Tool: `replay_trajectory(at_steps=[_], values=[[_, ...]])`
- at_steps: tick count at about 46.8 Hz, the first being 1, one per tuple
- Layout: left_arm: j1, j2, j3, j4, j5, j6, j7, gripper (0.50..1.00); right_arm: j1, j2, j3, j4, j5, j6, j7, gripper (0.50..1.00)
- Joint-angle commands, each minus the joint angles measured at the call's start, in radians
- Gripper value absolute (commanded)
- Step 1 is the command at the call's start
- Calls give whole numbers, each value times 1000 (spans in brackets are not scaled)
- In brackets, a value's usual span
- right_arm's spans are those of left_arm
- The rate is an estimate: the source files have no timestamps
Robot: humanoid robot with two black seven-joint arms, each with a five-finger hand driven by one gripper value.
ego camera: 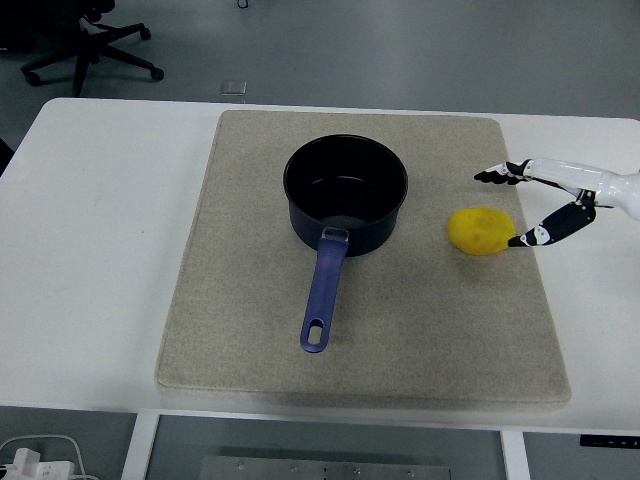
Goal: Put the potato in the blue pot
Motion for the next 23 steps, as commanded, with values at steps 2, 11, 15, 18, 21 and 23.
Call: replay_trajectory(at_steps=[2, 11, 15, 18, 21, 23], values=[[0, 0, 0, 0, 0, 0, 0, 994, -2, 7, 0, -6, -1, -2, 1, 928], [0, 0, 0, 0, 0, 0, 0, 994, -3, 57, -37, -19, -27, -37, -1, 926], [0, 0, -1, 0, 0, 0, 0, 994, -3, 65, -65, -25, -29, -64, 1, 926], [0, 0, 0, 0, 0, 0, 0, 994, -3, 71, -78, -31, -29, -80, 1, 926], [0, 0, 0, 0, 0, 0, 0, 994, -3, 85, -81, -48, -29, -89, 1, 926], [0, 0, 0, 0, 0, 0, 0, 994, -3, 94, -83, -59, -29, -91, 1, 926]])
